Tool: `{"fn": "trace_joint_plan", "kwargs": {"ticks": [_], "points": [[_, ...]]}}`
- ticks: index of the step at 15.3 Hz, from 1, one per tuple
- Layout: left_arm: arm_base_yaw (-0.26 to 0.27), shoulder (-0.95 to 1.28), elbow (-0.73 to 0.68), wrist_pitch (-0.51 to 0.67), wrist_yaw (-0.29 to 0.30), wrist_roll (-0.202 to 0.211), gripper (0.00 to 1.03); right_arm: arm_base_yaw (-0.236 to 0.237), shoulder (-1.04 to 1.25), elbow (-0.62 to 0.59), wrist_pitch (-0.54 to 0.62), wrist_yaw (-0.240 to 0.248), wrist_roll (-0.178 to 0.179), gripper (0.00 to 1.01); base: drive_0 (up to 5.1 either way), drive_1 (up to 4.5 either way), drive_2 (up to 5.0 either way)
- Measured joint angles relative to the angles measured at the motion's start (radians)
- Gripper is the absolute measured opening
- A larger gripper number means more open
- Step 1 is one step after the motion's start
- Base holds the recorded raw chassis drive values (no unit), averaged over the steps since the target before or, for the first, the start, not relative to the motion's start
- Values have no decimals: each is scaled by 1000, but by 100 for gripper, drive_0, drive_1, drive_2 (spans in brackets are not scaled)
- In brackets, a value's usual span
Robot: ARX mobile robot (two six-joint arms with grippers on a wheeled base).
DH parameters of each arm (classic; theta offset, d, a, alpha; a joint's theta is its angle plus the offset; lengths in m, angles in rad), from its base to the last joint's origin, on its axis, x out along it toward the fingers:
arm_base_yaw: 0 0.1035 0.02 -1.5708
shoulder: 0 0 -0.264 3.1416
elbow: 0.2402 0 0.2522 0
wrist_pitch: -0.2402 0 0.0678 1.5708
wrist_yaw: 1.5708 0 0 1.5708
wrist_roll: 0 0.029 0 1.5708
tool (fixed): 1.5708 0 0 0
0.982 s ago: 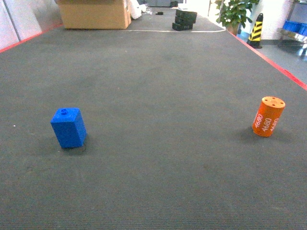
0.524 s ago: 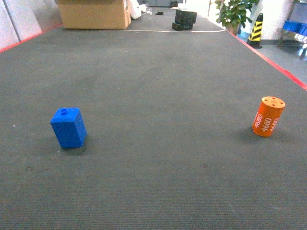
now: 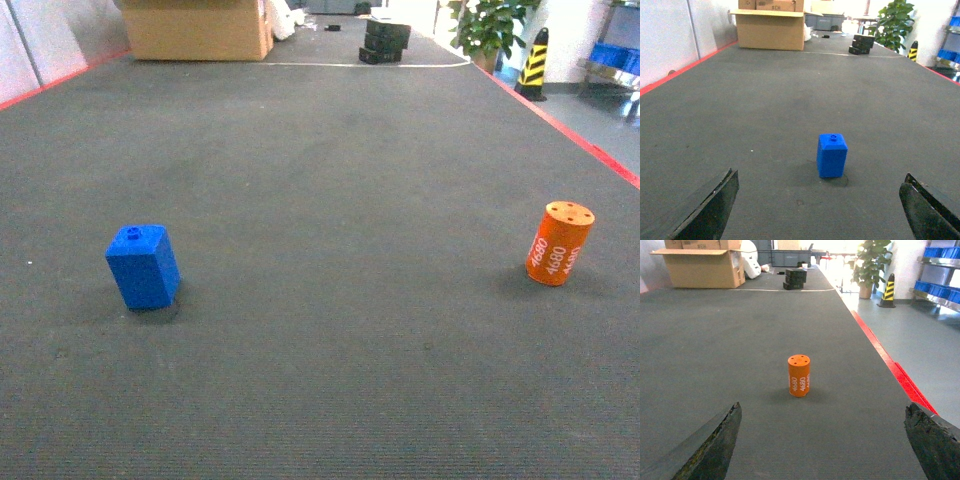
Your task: Sort blue parts and orange caps into right shelf containers
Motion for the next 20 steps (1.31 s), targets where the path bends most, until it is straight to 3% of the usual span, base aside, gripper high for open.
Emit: {"fn": "trace_joint_plan", "kwargs": {"ticks": [15, 16, 17, 20], "points": [[0, 0, 0, 0, 0, 0, 98, 0, 0, 0, 0, 0, 0, 98, 0, 0, 0], [0, 0, 0, 0, 0, 0, 98, -5, 6, 5, -26, -17, -4, 98, 0, 0, 0], [0, 0, 0, 0, 0, 0, 98, -31, 87, 26, -66, -88, -9, 98, 0, 0, 0], [0, 0, 0, 0, 0, 0, 98, -52, 362, 49, 114, -122, -9, 98, 0, 0, 0]]}}
